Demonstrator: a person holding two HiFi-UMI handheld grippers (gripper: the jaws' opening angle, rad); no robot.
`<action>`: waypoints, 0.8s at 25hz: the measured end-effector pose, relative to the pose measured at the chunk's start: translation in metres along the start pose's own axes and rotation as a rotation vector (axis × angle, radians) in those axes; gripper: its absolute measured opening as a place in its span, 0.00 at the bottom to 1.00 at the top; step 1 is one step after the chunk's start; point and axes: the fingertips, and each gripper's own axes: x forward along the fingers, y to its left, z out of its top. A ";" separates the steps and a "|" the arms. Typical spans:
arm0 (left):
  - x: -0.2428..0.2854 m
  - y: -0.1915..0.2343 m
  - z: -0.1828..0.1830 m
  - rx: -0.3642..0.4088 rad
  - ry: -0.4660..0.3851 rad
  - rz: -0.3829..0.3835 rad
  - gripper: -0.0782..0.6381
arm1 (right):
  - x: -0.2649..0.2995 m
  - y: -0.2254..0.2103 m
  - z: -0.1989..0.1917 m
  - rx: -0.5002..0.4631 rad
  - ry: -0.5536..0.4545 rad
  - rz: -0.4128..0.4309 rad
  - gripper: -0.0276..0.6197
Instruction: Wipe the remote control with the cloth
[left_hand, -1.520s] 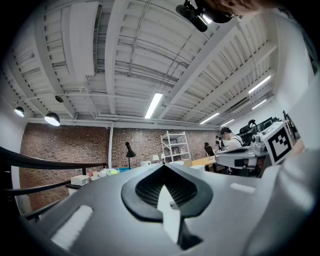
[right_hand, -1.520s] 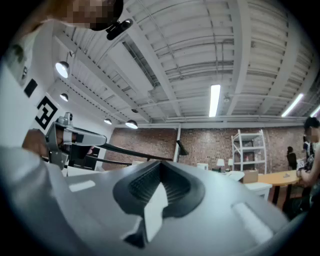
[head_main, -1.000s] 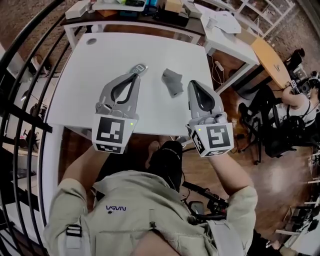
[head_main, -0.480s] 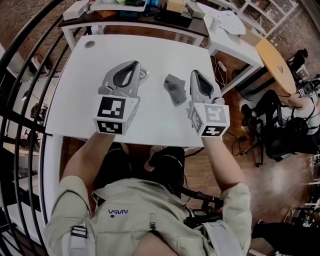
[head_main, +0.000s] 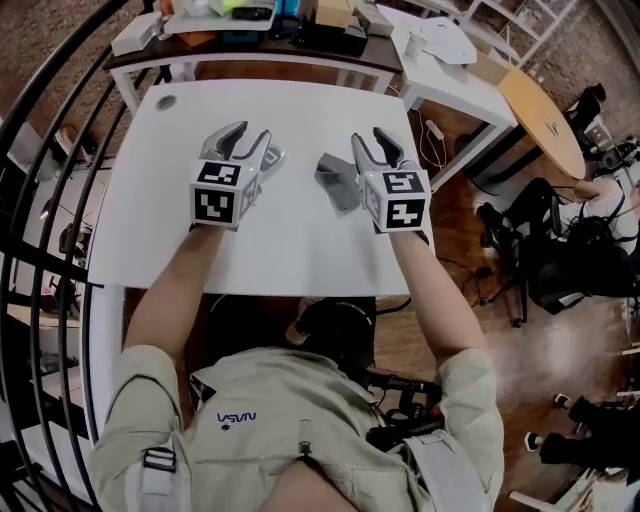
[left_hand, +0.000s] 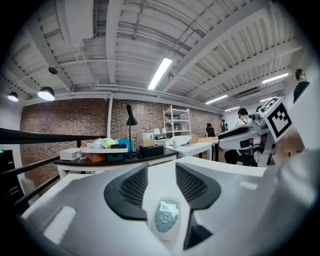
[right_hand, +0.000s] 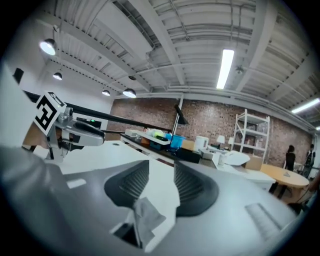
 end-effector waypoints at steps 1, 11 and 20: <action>0.005 -0.001 -0.007 -0.001 0.022 -0.015 0.35 | 0.004 -0.001 -0.006 0.001 0.018 0.006 0.29; 0.029 -0.003 -0.078 -0.007 0.227 -0.113 0.56 | 0.025 0.011 -0.067 0.028 0.187 0.066 0.39; 0.042 -0.006 -0.113 -0.007 0.367 -0.163 0.65 | 0.037 0.035 -0.107 0.047 0.336 0.168 0.55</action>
